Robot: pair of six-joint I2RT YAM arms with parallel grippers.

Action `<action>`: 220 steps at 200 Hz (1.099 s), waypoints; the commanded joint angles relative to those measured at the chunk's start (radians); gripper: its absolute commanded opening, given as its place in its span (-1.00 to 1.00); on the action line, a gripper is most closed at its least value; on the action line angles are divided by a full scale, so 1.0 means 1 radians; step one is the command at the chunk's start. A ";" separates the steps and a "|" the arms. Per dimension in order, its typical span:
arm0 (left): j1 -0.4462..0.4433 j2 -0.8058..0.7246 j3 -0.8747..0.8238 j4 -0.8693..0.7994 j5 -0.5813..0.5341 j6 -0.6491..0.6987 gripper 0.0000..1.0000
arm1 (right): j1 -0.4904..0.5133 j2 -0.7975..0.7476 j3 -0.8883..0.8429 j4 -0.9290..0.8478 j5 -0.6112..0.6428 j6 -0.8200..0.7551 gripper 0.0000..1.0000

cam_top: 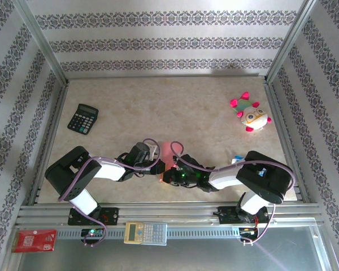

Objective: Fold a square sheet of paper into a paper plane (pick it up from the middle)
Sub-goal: Fold the triangle a second time at the center of the table.

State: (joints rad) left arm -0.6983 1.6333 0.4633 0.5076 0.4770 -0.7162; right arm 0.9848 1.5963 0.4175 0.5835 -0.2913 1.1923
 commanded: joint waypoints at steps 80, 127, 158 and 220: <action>-0.004 0.094 -0.016 -0.113 -0.041 0.004 -1.00 | 0.024 0.064 0.032 0.060 0.040 0.074 -1.00; -0.004 0.099 -0.017 -0.110 -0.037 0.007 -1.00 | 0.019 0.088 0.003 0.022 0.050 0.151 -1.00; -0.004 0.101 -0.013 -0.113 -0.041 0.014 -1.00 | 0.022 0.094 0.001 -0.029 0.056 0.190 -1.00; -0.004 0.121 0.002 -0.125 -0.045 0.027 -1.00 | 0.025 0.101 0.020 -0.079 0.010 0.263 -1.00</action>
State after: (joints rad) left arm -0.6907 1.6485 0.4675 0.5079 0.4942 -0.7204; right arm 0.9997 1.6562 0.4301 0.6292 -0.2787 1.3907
